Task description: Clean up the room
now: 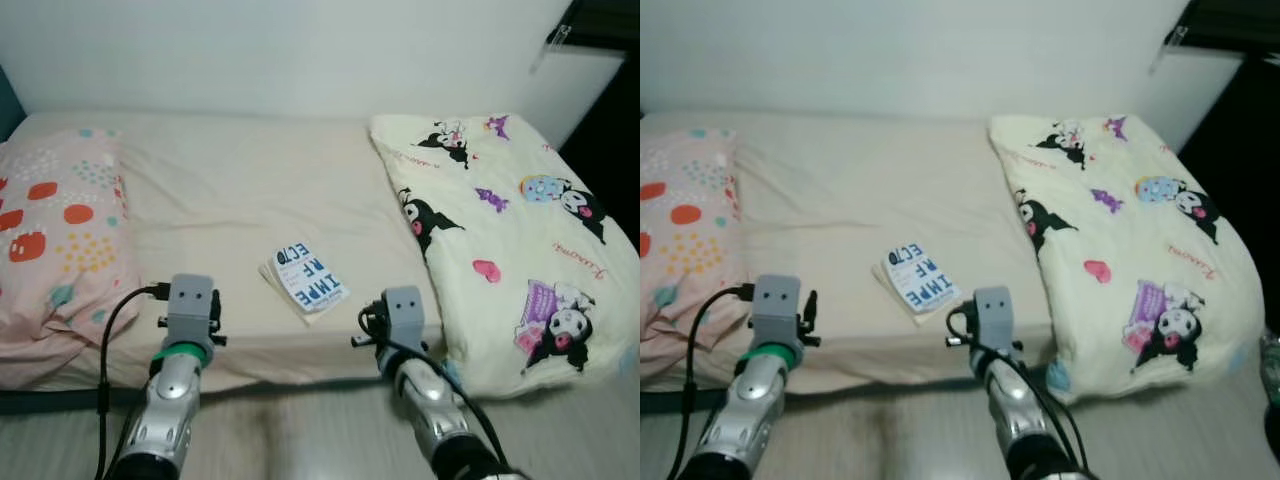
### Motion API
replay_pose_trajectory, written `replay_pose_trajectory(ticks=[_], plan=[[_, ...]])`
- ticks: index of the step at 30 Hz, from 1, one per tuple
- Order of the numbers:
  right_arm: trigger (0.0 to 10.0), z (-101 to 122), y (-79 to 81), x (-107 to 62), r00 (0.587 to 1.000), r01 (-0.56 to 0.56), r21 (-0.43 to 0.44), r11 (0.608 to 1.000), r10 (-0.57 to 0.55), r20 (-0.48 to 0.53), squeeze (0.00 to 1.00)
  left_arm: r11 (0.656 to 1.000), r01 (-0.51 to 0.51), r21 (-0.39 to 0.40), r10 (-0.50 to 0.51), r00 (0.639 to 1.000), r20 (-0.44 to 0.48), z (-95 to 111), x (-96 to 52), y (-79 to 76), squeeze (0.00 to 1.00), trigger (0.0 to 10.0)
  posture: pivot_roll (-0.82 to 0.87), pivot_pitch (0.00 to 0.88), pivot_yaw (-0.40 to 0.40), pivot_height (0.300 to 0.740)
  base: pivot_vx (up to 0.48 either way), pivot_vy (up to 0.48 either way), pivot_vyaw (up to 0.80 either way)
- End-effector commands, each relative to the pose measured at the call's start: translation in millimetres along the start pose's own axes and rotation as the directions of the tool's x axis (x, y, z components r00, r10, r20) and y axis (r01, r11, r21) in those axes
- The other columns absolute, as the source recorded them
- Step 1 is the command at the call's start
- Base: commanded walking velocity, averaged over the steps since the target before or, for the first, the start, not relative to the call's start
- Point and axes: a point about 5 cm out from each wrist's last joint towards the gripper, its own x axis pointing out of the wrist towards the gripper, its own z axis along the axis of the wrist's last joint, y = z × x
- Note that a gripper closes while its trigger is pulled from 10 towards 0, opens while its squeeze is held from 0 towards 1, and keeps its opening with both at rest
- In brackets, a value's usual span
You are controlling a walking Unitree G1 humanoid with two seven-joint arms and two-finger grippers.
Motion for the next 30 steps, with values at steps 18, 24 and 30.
replay_pose_trajectory(ticks=[18, 24, 30], plan=[[10.0, -3.6, 1.9, -1.0, 1.000, 0.000, 0.020, 1.000, 0.000, -0.012, 0.00, 1.000, 0.007, -0.012, -0.006, 1.000, 0.019, -0.1, -2.5, 1.1, 0.00, 10.0, 0.03, 0.000, -0.009, 0.740, 0.277, 0.000, 0.00], [10.0, -3.3, 2.3, -0.7, 1.000, 0.001, 0.024, 1.000, 0.000, -0.012, 0.00, 1.000, 0.002, -0.001, -0.002, 1.000, 0.010, -1.2, -2.6, 0.5, 0.00, 10.0, 0.03, 0.000, -0.006, 0.740, 0.000, 0.000, 0.00], [10.0, -2.9, 2.3, -0.9, 1.000, -0.003, 0.031, 1.000, 0.003, -0.007, 0.00, 1.000, -0.002, 0.000, 0.002, 1.000, 0.016, -0.4, -2.0, 0.5, 0.00, 10.0, 0.03, 0.000, -0.007, 0.740, 0.000, 0.000, 0.00]])
